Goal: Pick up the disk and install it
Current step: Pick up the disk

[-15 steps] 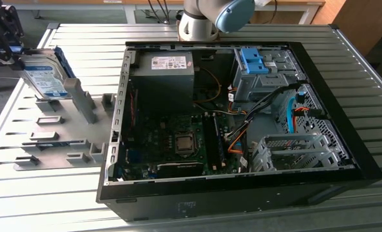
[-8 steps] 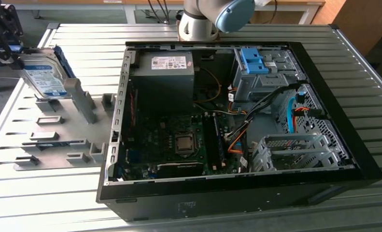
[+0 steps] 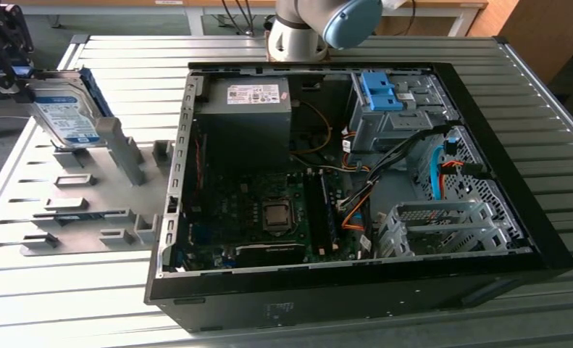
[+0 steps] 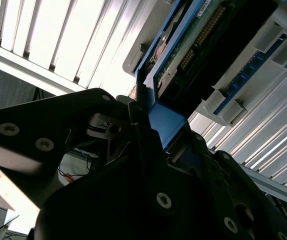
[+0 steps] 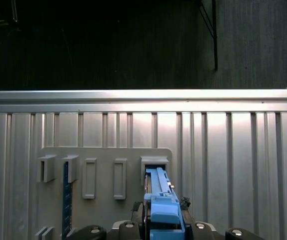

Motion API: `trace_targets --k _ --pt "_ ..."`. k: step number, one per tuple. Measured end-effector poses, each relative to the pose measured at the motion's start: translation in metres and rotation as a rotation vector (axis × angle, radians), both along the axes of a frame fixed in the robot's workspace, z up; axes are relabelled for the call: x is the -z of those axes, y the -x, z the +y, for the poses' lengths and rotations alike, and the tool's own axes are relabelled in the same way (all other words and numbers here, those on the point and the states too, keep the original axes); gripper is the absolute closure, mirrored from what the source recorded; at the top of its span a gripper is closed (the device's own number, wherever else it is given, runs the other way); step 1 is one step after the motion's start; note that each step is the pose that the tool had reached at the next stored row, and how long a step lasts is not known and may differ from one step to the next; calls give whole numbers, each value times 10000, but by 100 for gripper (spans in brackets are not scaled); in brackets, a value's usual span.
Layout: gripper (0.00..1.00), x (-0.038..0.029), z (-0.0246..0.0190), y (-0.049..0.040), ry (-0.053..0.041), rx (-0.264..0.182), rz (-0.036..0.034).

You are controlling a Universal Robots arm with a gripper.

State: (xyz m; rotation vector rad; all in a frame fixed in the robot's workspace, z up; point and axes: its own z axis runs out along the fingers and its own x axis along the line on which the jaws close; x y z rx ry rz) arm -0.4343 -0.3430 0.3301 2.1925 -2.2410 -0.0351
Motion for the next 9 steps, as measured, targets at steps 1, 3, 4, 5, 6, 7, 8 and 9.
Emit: trace_targets --k 1,3,4,5,6,7,8,9 --pt "64 -5 0 0 -1 0 -1" --pt "64 -16 0 0 -1 0 -1" --pt "64 -22 0 0 0 0 -1" --pt "64 -28 0 0 -1 1 -2" --pt "64 -34 0 0 -1 0 -1" --pt "64 -36 0 0 -1 0 -3" --pt "64 -36 0 0 -1 0 -3" --pt "64 -36 0 0 -2 0 -4"
